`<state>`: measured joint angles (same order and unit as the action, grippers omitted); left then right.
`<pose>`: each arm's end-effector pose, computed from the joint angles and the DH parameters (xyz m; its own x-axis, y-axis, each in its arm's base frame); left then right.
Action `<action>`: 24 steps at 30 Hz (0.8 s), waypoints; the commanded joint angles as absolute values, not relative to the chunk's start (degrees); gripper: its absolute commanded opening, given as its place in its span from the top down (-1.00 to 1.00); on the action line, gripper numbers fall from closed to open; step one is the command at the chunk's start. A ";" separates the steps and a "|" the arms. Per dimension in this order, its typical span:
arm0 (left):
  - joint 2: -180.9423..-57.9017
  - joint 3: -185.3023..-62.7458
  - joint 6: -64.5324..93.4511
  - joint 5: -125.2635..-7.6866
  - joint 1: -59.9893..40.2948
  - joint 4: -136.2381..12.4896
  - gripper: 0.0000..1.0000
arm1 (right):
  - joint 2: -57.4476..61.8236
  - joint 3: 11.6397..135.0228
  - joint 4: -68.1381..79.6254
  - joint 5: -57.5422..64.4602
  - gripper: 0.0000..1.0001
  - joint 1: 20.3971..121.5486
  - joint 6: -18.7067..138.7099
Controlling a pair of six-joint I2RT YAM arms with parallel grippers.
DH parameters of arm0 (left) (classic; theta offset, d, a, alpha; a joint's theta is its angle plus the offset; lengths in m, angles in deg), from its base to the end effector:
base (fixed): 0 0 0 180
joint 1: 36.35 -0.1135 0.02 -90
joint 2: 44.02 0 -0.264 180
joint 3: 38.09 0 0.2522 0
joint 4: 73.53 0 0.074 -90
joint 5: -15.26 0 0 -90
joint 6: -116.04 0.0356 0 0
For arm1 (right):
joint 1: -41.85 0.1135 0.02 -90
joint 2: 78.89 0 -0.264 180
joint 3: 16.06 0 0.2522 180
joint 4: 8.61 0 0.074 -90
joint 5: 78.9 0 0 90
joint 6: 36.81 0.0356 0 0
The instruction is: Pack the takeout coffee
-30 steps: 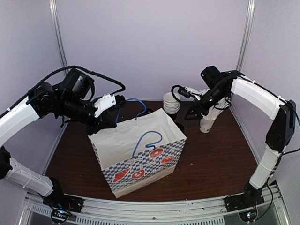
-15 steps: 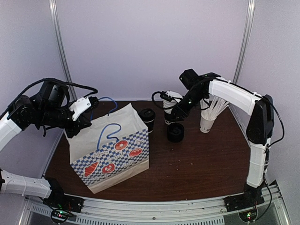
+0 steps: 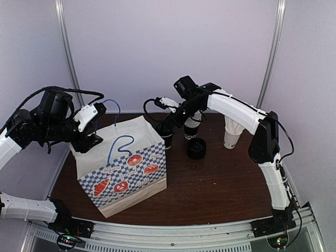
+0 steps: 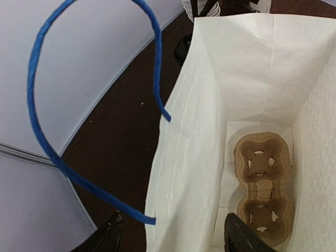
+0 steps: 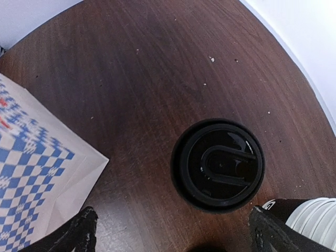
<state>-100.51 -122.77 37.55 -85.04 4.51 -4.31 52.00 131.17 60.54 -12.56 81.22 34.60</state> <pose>0.1394 -0.1121 0.3812 -0.3784 0.5869 -0.7158 0.6298 0.7299 0.2655 0.3769 0.3277 0.2991 -0.3387 -0.6556 -0.6748 -0.9248 0.3642 0.1103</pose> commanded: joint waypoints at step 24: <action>-100.69 -121.83 33.91 -83.53 4.17 -10.65 -0.49 | 65.12 141.79 53.05 -2.83 -0.79 83.59 45.12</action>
